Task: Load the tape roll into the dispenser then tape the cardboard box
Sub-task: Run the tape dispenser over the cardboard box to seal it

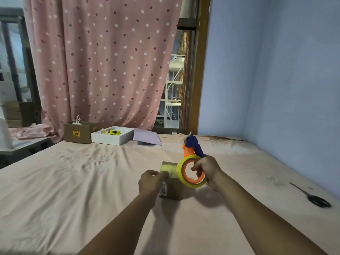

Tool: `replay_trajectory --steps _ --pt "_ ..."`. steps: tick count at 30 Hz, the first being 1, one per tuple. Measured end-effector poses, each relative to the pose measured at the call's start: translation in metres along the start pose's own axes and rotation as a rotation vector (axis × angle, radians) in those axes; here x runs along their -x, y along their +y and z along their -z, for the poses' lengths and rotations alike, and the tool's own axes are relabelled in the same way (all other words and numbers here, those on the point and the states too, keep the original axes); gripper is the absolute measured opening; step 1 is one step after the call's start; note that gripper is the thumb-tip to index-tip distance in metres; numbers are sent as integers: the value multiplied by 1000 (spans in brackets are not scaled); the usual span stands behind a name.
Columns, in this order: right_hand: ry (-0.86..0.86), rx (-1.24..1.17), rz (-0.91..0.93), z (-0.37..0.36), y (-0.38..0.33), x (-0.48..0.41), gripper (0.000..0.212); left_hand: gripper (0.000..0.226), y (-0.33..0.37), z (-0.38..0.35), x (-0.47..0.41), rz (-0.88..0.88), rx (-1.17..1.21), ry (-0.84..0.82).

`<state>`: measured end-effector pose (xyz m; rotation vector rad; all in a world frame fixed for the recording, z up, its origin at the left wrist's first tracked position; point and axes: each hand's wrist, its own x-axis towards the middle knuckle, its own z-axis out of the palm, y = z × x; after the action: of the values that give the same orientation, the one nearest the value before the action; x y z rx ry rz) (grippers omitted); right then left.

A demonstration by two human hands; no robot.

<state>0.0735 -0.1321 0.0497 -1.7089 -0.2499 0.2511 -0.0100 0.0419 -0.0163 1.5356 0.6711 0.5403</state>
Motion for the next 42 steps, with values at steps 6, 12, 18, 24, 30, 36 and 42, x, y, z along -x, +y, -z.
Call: replay_trajectory --steps 6,12,18,24,30,36,42 --pt "-17 708 314 11 -37 2 44 42 -1 -31 22 -56 -41 -21" --pt "-81 1122 423 12 -54 -5 73 39 -5 -32 17 -55 -53 -68" --pt "-103 1262 433 9 -55 -11 71 29 -14 -24 5 -50 12 -218" --pt "-131 1328 442 5 -58 -17 67 37 -6 -14 -4 54 293 -223" --pt "-181 1418 430 -2 -63 -22 68 44 8 -10 -15 102 310 -238" --pt "-189 1494 423 2 -67 -23 70 21 16 -15 -20 77 267 -196" --pt "-188 1579 418 11 -72 -23 63 22 22 -23 -27 -29 88 -250"
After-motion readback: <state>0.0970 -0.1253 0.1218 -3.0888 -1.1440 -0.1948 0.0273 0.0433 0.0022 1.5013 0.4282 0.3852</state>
